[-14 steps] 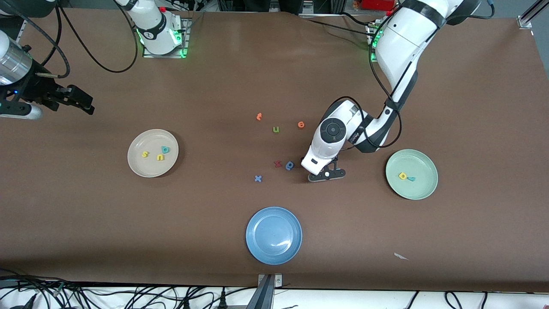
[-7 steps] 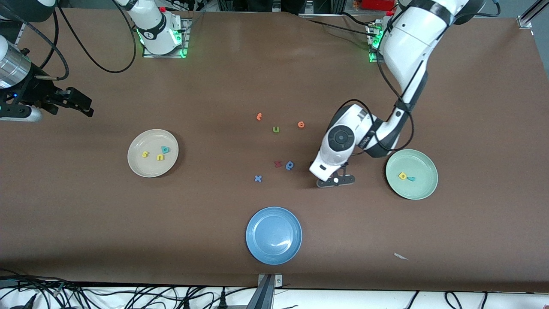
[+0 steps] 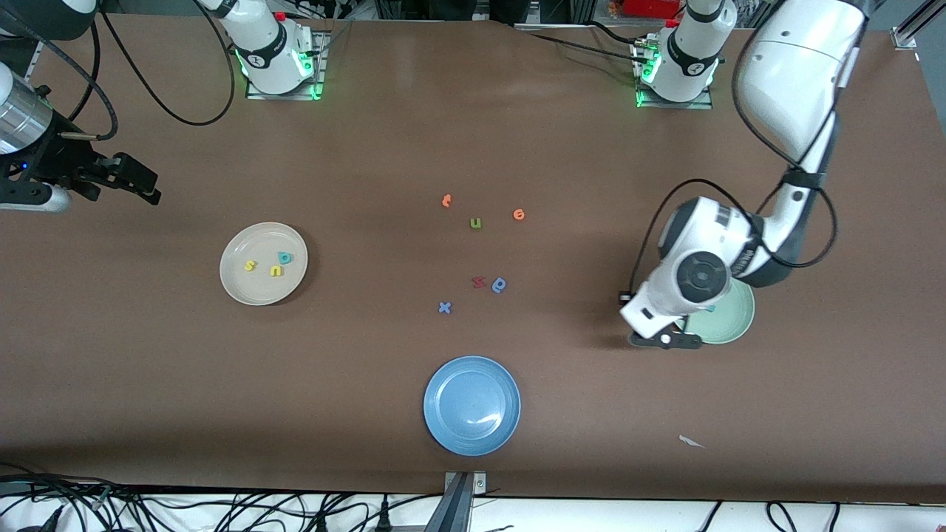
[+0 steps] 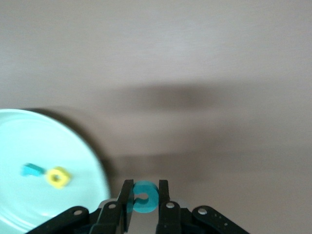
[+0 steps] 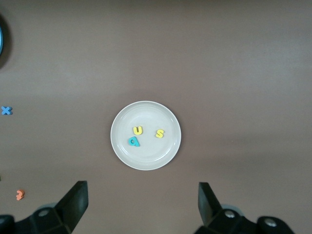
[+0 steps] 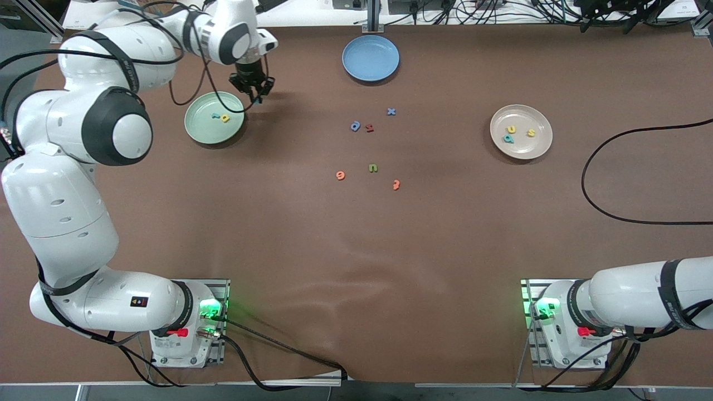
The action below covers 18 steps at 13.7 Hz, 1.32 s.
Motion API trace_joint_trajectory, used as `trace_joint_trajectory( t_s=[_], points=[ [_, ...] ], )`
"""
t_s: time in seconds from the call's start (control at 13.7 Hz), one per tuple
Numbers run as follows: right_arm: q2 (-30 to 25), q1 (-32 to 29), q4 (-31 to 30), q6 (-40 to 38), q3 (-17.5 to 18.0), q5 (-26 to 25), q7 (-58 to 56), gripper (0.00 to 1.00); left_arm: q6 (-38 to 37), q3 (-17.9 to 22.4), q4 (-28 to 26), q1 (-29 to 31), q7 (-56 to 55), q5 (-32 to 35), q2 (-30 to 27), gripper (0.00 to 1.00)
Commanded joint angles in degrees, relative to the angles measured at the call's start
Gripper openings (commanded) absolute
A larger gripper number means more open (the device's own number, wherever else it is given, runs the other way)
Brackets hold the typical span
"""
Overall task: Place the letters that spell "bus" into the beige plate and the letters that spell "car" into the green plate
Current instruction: 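Lower the cyan c onto the green plate with the left gripper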
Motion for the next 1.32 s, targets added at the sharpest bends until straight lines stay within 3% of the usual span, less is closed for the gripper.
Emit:
trace_joint_trajectory(
  t_s=[0.0,0.22,0.29,0.37,0.44,0.88,1.24],
  points=[
    [-0.52,-0.52,-0.6,0.41,0.39,1.19,-0.88,1.0,-2.44,-0.61,-0.48,4.9,9.46,1.4,-0.68,0.16],
    [-0.52,-0.52,-0.6,0.58,0.47,1.19,-0.88,1.0,-5.69,-0.43,-0.56,8.77,18.97,1.4,-0.68,0.17],
    [-0.43,-0.44,-0.42,0.67,0.47,0.75,-0.96,1.0,-5.87,-0.34,-0.65,9.48,20.56,2.27,-0.6,0.26],
    [-0.43,-0.35,-0.33,0.59,0.47,0.75,-0.96,1.0,-6.05,-0.34,-0.56,10.1,21.8,4.11,-0.42,0.52],
    [-0.34,-0.35,-0.33,0.5,0.47,0.84,-0.96,1.0,-5.97,-0.34,-0.56,10.45,22.68,5.17,-0.33,1.0],
    [-0.34,-0.26,-0.07,0.5,0.47,0.57,-1.05,1.0,-11.58,-0.87,7.6,9.57,16.99,-0.25,-0.68,1.0],
    [-0.17,-0.26,-0.07,0.15,0.47,0.31,-1.75,1.0,-13.16,-0.96,8.75,9.92,13.46,-1.67,-3.49,1.0]
  ],
)
